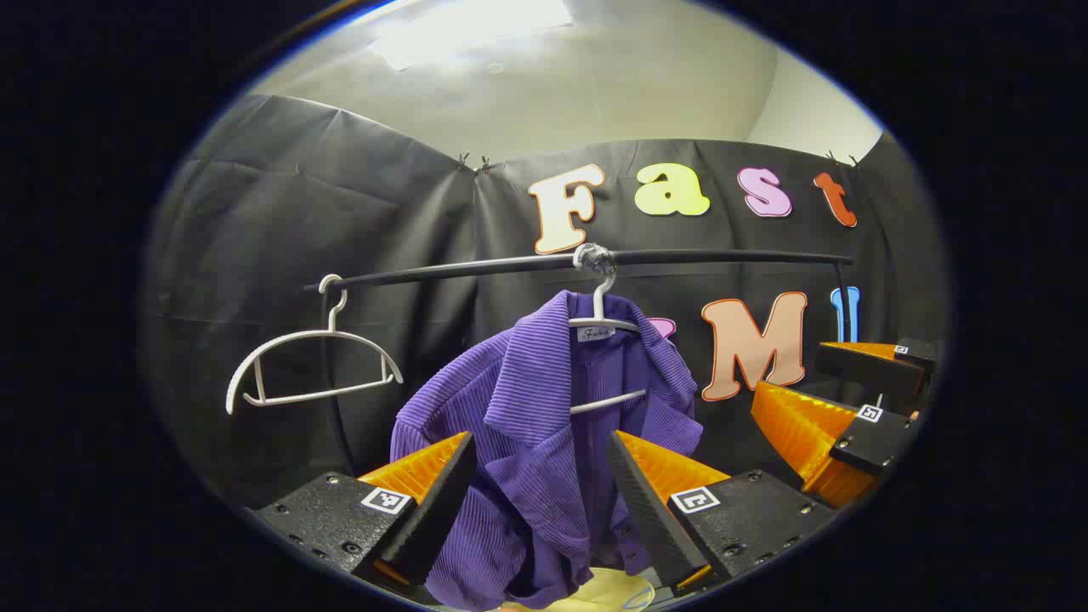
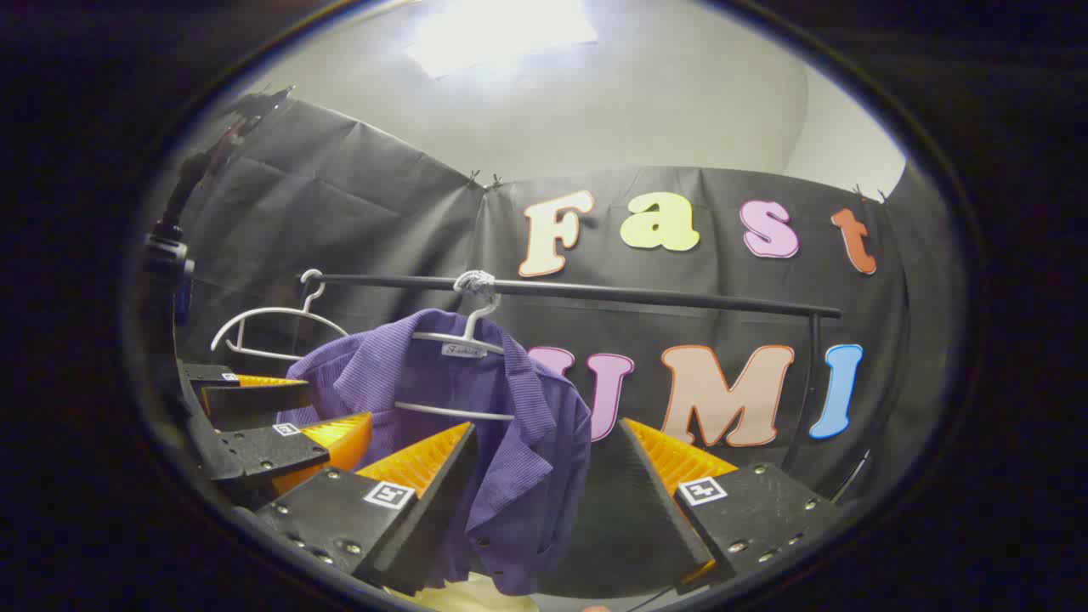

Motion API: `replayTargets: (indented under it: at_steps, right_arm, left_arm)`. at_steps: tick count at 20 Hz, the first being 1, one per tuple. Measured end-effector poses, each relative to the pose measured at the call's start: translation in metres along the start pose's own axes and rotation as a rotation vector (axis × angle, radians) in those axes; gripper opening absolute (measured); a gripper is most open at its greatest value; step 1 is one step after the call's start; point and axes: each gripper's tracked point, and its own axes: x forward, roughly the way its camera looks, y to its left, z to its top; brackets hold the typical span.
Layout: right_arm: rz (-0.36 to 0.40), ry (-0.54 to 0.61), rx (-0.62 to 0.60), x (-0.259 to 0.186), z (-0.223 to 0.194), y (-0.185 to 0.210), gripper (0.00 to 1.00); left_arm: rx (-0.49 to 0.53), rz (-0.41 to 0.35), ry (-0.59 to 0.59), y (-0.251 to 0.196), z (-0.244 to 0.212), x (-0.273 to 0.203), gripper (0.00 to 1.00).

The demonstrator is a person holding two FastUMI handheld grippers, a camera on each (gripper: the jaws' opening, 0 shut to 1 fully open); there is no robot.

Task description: Grasp the clothes on the hanger with both hands and then place them into the laundry hamper below.

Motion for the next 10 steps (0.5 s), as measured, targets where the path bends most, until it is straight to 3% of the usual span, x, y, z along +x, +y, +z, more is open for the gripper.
replayTargets:
  at_steps: [3,10]
  right_arm:
    - [0.011,-0.001,-0.002,-0.001,-0.001,0.0,0.97]
    - [-0.001,0.017,0.001,-0.008,-0.007,-0.009,0.97]
  left_arm:
    - [-0.002,0.0,0.005,-0.004,0.001,-0.004,0.95]
    - [0.009,-0.028,0.046,-0.017,-0.011,-0.009,0.92]
